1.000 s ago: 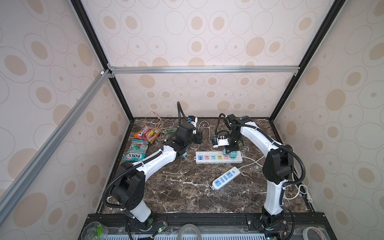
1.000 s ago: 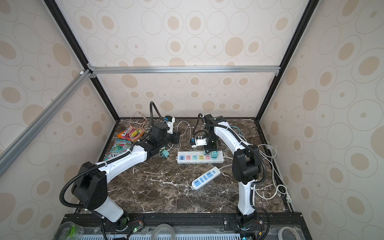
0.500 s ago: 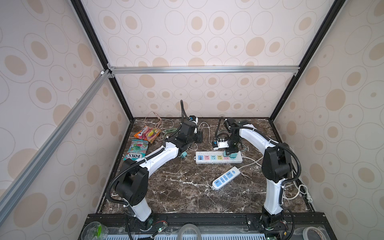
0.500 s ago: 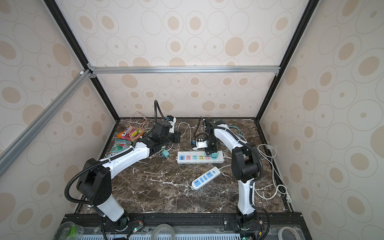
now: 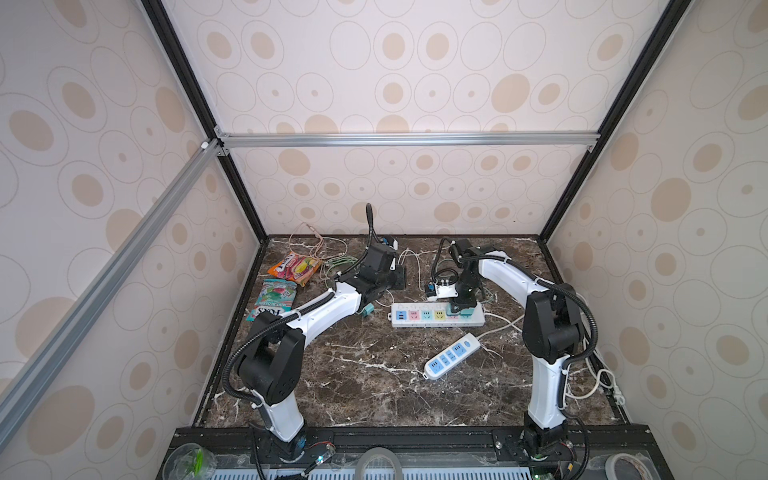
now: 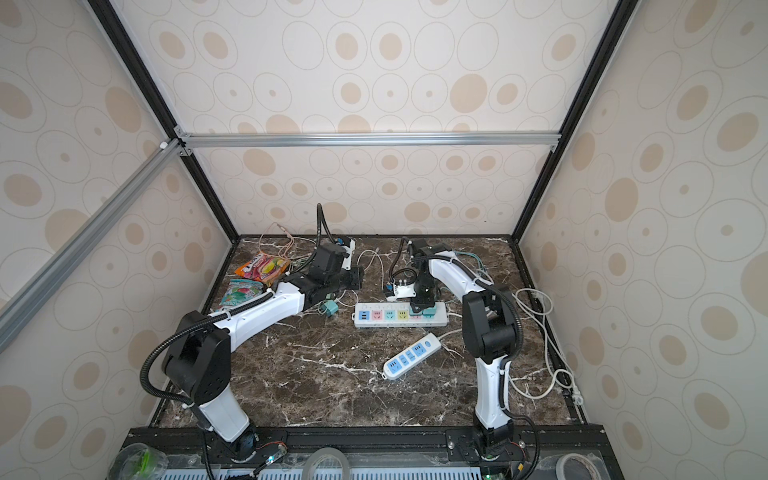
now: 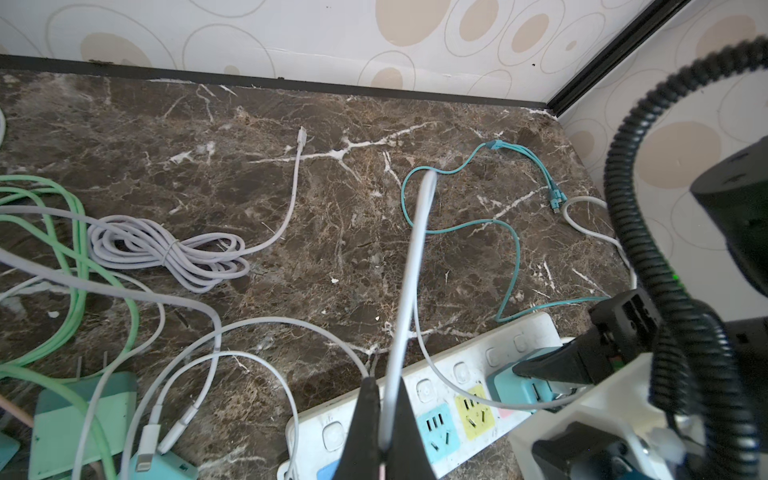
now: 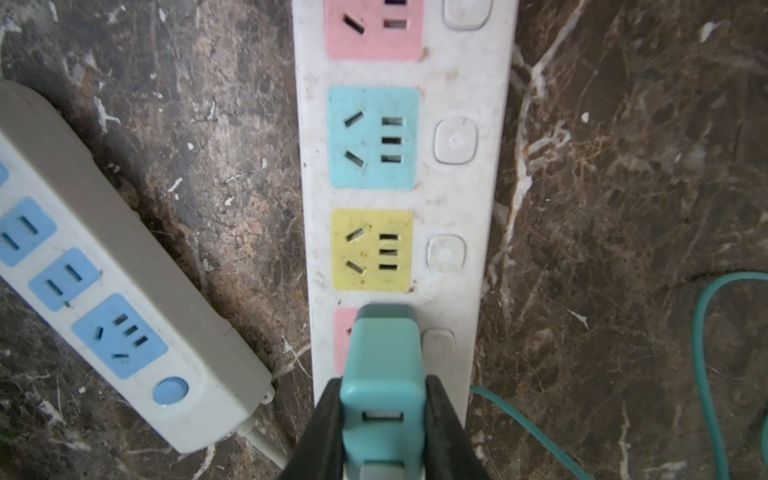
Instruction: Insert the plug
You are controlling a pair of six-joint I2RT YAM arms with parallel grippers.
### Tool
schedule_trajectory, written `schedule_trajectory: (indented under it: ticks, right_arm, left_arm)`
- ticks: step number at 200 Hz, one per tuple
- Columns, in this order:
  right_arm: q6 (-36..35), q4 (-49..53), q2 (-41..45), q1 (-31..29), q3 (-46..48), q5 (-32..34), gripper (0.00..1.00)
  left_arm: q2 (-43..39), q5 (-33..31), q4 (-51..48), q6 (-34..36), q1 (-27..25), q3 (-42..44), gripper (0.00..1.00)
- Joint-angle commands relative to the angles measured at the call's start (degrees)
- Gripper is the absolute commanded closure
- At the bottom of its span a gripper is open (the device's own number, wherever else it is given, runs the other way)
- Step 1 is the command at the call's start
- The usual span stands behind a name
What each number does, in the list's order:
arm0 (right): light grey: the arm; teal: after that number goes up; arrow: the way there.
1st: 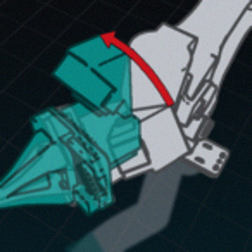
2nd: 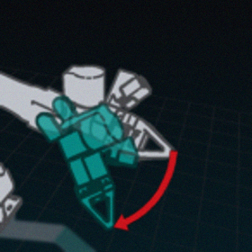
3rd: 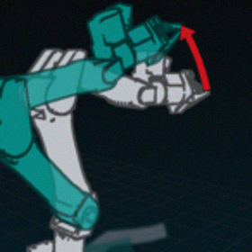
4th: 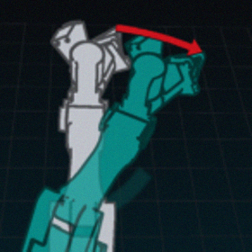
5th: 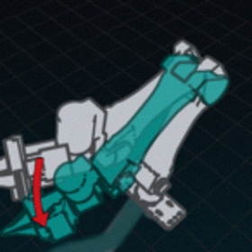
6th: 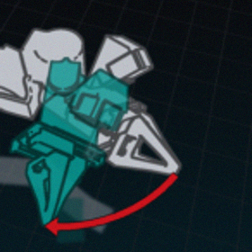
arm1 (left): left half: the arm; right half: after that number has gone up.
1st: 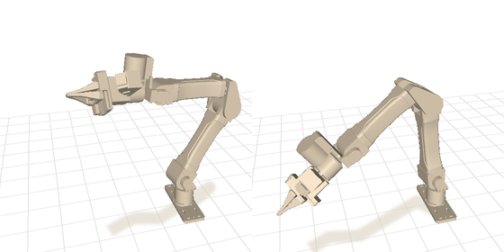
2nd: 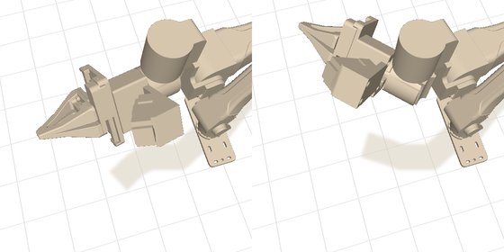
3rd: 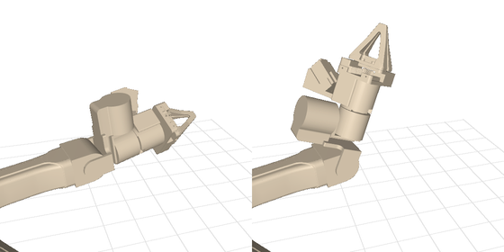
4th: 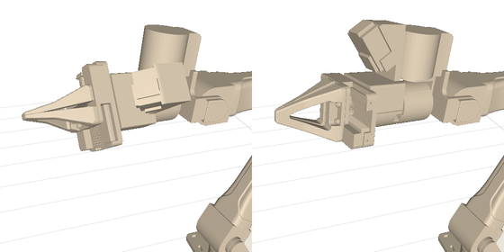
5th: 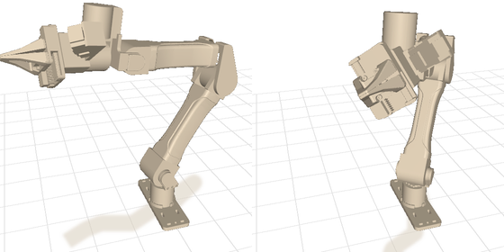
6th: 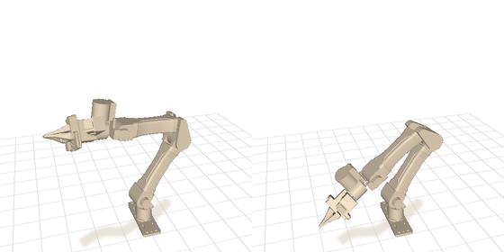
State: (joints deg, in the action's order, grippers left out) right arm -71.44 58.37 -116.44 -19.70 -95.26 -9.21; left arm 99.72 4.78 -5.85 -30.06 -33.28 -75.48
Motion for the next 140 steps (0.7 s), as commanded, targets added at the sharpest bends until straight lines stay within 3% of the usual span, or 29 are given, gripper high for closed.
schedule_trajectory:
  ticks: [1, 30, 64, 88, 109, 125, 136, 140]
  right_arm:
    - [-1.4, -3.0, -5.2, 0.5, 4.8, 1.1, 1.0]
    - [-0.6, -1.9, -7.0, 0.3, 5.3, 3.1, 1.0]
    - [-0.8, -5.8, -2.8, 0.4, 9.0, 4.7, 1.0]
    - [1.0, -8.3, 2.8, 0.5, 9.9, -1.1, 0.66]
    - [2.5, -7.9, 6.2, 0.7, 8.6, -6.4, 0.52]
    - [3.4, -7.8, 7.9, 0.8, 7.7, -8.2, 0.34]
    - [4.1, -8.6, 9.1, 0.8, 7.6, -8.9, 0.02]
    - [4.5, -8.9, 9.7, 0.9, 7.6, -9.3, 0.01]
  left_arm:
    - [1.1, 0.0, -2.0, 1.2, -0.1, -4.0, 1.0]
    - [1.4, -1.0, -3.5, 2.7, -0.2, -4.8, 1.0]
    - [2.0, -2.9, -5.9, 6.8, -0.2, -6.3, 1.0]
    - [3.5, -5.8, -8.7, 11.2, -0.2, -9.4, 1.0]
    - [5.5, -7.5, -11.1, 14.1, -0.2, -13.0, 1.0]
    - [6.9, -8.2, -12.0, 16.3, -0.2, -15.1, 1.0]
    - [8.0, -8.3, -12.9, 18.6, -0.2, -16.9, 1.0]
    - [8.5, -8.5, -13.2, 19.7, -0.1, -17.6, 1.0]
